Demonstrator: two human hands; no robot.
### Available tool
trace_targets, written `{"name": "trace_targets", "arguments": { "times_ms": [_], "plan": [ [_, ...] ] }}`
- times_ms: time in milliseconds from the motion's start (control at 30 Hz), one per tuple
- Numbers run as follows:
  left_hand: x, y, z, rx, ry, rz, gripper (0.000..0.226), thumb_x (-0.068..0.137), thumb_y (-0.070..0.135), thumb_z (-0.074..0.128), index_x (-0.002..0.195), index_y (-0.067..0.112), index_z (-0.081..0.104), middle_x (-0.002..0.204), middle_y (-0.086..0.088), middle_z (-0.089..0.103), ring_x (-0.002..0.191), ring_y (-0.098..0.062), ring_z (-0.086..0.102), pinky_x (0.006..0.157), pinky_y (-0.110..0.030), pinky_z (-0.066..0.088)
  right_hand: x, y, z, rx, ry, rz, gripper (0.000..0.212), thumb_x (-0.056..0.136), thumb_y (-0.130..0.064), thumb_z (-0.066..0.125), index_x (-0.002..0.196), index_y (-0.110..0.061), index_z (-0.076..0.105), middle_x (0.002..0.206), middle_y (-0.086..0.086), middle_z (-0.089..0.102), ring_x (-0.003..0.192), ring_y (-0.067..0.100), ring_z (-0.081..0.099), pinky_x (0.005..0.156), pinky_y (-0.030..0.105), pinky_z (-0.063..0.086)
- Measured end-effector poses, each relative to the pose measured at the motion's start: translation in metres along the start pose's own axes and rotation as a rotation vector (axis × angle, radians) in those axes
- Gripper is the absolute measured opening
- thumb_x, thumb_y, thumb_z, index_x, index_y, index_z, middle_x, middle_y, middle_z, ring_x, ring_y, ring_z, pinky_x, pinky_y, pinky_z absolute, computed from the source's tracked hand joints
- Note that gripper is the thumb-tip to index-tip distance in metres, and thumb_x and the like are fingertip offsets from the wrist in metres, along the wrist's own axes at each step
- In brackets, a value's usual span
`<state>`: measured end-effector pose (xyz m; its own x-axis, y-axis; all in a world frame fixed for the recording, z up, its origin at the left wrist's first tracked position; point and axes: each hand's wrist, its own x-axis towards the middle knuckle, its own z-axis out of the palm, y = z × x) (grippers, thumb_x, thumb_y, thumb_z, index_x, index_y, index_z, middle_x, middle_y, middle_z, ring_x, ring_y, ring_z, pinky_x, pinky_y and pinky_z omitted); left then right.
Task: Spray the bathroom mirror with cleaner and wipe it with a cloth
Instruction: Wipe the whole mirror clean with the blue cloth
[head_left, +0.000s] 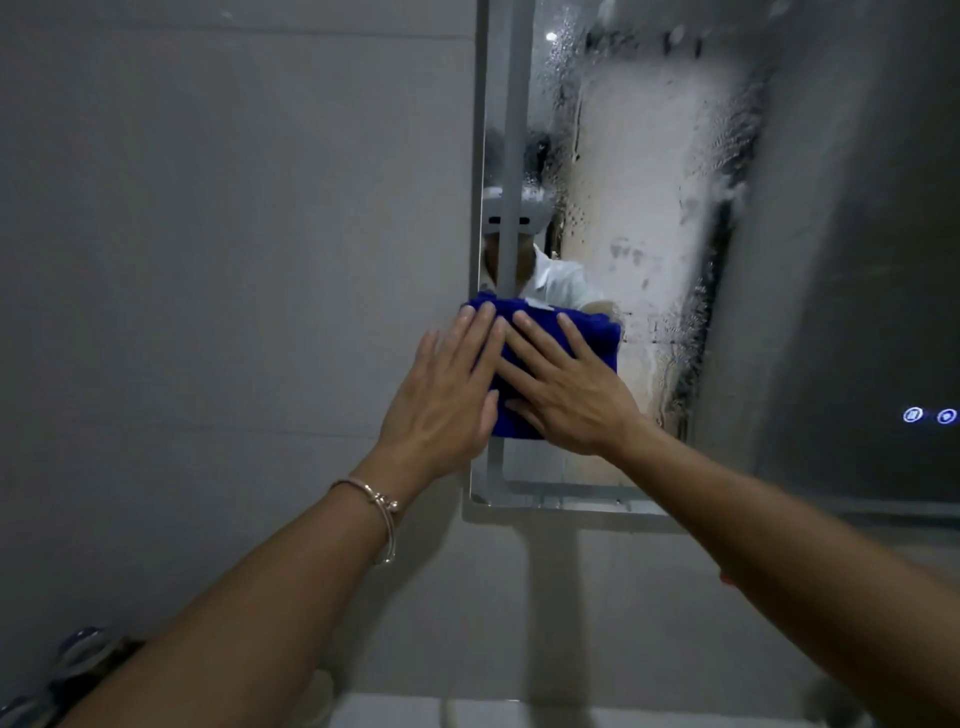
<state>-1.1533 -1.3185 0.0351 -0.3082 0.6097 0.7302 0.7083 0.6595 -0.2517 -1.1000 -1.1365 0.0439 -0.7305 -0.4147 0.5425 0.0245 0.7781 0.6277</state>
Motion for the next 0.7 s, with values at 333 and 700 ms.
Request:
{"name": "trace_targets", "arguments": {
  "times_ms": [333,700],
  "plan": [
    [-0.006,0.040,0.045,0.035,-0.032,-0.096,0.080,0.090,0.043,0.041,0.146,0.009,-0.004,0.156,-0.016,0.007,0.144,-0.032,0.012,0.113,-0.042,0.017,-0.042,-0.018,0.016,0.148,0.120,0.284,0.062,0.085,-0.013,0.043,0.146,-0.012,0.035,0.151,0.019,0.032,0.141,0.033,0.025,0.115,0.048,0.018],
    [-0.049,0.041,0.090,0.057,-0.065,-0.035,0.091,0.085,0.056,0.045,0.146,0.007,-0.001,0.154,-0.013,-0.002,0.142,-0.033,0.012,0.110,-0.045,0.025,-0.078,-0.061,0.072,0.167,0.147,0.254,0.056,0.099,-0.038,0.036,0.150,-0.021,0.021,0.155,0.014,0.018,0.145,0.030,0.017,0.116,0.048,0.015]
  ]
}}
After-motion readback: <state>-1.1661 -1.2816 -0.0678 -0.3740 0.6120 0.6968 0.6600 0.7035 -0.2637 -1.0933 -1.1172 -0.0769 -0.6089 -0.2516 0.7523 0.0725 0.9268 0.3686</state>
